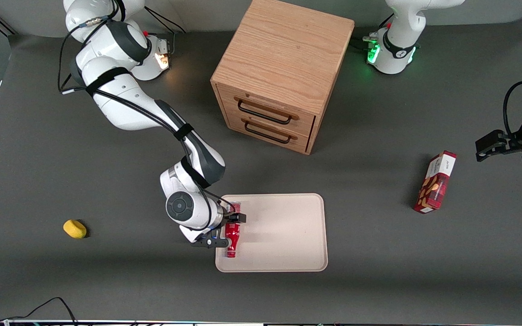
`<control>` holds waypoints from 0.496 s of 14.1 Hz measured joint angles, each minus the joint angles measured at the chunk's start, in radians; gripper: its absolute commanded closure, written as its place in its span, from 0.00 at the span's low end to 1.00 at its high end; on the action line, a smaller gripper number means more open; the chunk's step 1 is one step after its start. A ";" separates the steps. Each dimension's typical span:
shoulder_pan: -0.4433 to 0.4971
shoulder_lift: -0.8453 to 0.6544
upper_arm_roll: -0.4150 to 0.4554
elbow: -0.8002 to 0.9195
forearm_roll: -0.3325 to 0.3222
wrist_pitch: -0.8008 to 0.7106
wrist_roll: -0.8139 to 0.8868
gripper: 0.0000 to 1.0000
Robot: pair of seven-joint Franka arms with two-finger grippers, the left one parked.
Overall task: Place coke bottle on tray
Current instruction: 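Carry the bottle over the white tray and lower it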
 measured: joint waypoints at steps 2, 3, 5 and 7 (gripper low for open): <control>0.000 0.000 0.000 0.002 0.000 0.001 0.000 0.00; 0.000 0.000 0.000 0.004 0.000 0.001 0.000 0.00; 0.000 0.000 0.000 0.008 0.000 0.001 0.000 0.00; 0.001 0.000 0.000 0.012 0.000 0.001 0.000 0.00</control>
